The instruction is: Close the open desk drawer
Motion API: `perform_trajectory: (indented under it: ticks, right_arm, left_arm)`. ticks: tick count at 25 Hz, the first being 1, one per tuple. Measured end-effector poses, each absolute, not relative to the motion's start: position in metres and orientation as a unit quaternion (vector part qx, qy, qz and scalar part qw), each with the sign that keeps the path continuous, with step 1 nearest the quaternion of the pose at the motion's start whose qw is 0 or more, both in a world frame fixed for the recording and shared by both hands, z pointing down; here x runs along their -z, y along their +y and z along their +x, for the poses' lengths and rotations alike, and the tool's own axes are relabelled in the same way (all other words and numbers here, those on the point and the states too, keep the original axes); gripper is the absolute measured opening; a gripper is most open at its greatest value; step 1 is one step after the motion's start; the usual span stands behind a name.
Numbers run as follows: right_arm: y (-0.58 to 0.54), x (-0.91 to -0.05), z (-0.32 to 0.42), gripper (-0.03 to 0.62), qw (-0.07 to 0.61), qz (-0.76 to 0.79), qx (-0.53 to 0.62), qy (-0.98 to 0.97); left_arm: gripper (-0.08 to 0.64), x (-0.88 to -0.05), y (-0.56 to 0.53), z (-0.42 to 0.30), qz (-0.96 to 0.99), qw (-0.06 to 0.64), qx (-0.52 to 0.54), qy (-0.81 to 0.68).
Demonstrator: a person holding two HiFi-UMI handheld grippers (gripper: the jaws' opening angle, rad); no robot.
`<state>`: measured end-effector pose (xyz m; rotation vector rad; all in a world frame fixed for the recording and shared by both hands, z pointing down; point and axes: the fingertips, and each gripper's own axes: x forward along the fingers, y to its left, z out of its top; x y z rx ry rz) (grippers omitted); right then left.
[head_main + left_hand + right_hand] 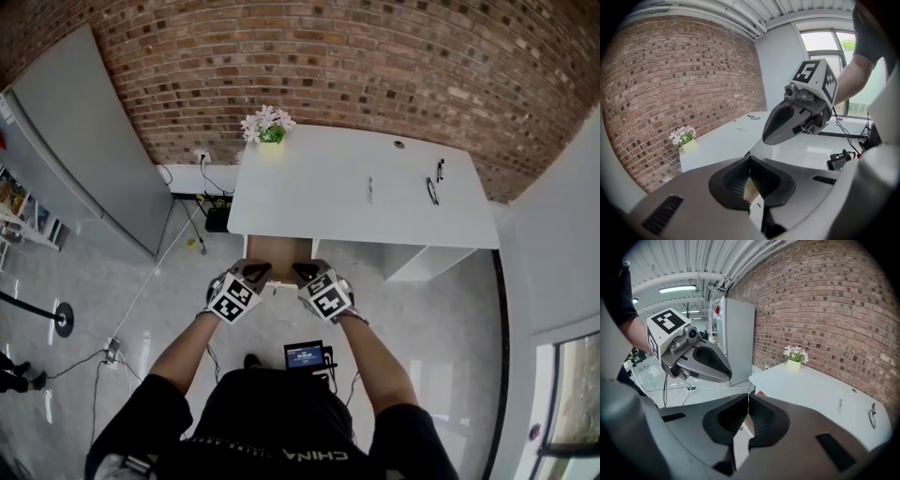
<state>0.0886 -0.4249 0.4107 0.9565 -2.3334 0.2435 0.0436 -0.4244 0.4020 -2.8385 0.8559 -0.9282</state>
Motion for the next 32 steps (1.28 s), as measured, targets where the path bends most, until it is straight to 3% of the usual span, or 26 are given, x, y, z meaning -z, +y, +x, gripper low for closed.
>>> perform_trajectory:
  ticks: [19, 32]
  right_arm:
    - [-0.441, -0.465, 0.085, 0.017, 0.309, 0.356, -0.141, -0.871]
    - [-0.447, -0.69, 0.06, 0.017, 0.317, 0.326, -0.151, -0.878]
  left_arm:
    - [0.012, -0.449, -0.434, 0.024, -0.909, -0.002, 0.325, 0.263]
    - [0.012, -0.686, -0.444, -0.001, -0.902, -0.038, 0.352, 0.247]
